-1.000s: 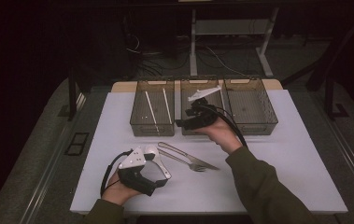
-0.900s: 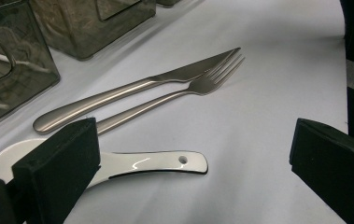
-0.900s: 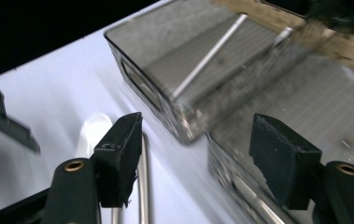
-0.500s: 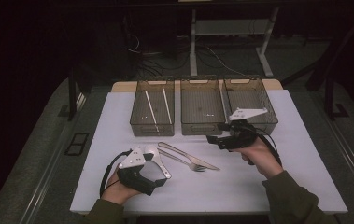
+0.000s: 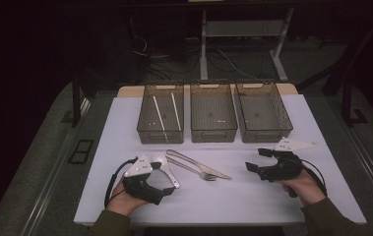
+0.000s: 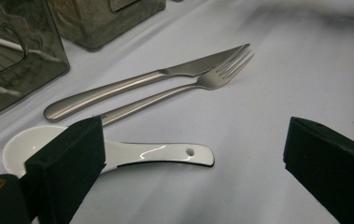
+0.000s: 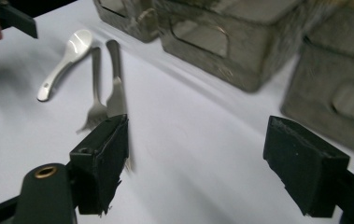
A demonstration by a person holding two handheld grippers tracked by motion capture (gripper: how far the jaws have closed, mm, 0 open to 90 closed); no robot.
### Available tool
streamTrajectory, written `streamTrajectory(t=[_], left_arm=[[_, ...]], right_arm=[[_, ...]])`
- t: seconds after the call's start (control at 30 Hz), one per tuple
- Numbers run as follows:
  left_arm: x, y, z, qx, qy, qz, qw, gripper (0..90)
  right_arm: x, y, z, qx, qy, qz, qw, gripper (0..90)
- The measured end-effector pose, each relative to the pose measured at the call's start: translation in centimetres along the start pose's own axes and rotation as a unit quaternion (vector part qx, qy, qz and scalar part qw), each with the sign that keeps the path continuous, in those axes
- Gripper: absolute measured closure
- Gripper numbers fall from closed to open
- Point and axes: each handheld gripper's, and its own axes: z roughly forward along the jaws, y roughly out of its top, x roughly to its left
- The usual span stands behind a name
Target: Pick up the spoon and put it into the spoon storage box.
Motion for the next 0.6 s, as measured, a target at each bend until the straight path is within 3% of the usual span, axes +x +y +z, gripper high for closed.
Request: streamTrajectory(t=[0.23,0.47,0.6], left_arm=[[-0.1,0.3,-0.2,0.001,-0.009,0.0,1.0,17.1],[-0.5,0.9,0.3,0.005,-0.042,-0.009,0.9991,44.7],[-0.7,1.4,1.2,0.018,-0.034,-0.005,0.9993,64.0]], right_arm=[[-0.3,-2.5,-1.1,0.005,-0.012,0.0,0.9999,20.8],[-0.1,-3.9,-2.8,-0.004,-0.012,0.01,0.9999,20.8],[0.0,-4.5,-3.5,-0.003,-0.012,0.013,0.9998,20.8]])
